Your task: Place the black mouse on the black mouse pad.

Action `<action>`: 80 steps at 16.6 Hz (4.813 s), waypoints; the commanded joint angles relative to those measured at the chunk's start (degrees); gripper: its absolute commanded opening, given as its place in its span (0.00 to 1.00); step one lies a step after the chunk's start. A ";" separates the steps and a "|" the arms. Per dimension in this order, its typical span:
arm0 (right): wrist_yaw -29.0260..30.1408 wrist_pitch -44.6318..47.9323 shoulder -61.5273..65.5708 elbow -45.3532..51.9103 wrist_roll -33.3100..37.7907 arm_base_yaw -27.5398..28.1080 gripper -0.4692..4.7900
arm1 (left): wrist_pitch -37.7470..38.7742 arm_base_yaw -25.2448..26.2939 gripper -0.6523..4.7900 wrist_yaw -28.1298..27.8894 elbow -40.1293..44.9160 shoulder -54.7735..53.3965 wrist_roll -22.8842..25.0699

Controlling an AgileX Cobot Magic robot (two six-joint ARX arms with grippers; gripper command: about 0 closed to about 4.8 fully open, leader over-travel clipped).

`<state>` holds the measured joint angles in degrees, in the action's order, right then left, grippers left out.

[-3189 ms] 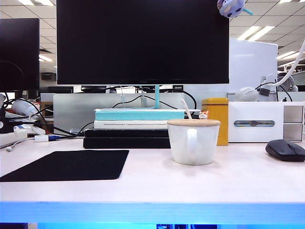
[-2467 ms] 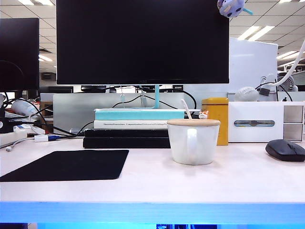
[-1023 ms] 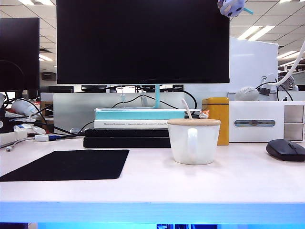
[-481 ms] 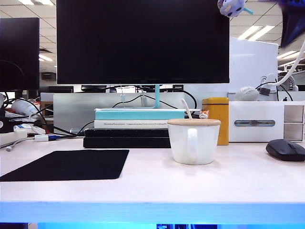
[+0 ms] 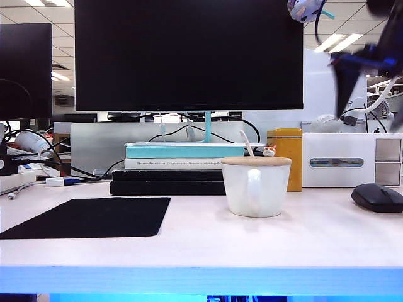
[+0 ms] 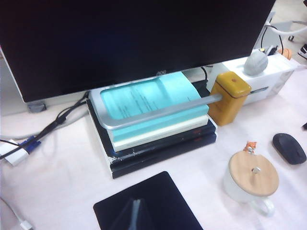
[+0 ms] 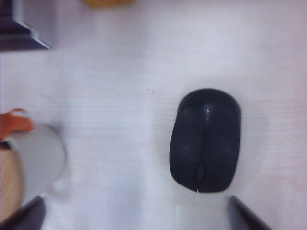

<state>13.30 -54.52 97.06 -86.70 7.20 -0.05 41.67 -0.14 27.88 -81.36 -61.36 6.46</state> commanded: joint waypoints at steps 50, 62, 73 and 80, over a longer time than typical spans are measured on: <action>-13.79 6.21 18.49 1.51 -1.84 -1.92 0.81 | -2.80 -0.07 0.11 0.46 -0.57 0.17 0.11; -13.55 2.38 10.71 -0.37 -1.68 -1.99 0.65 | -2.80 -0.07 0.11 0.46 -0.57 0.17 -0.04; -1.16 -1.49 2.80 -22.16 -4.70 -16.09 0.65 | -2.80 -0.07 0.11 0.48 -0.57 0.17 -0.90; 2.12 2.10 12.55 -33.42 -4.66 -32.94 0.65 | -2.82 -0.07 0.11 0.48 -0.59 0.17 -0.92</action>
<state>15.14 -53.04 108.68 -118.67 2.68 -31.73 39.64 -0.16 27.97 -81.58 -61.36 5.69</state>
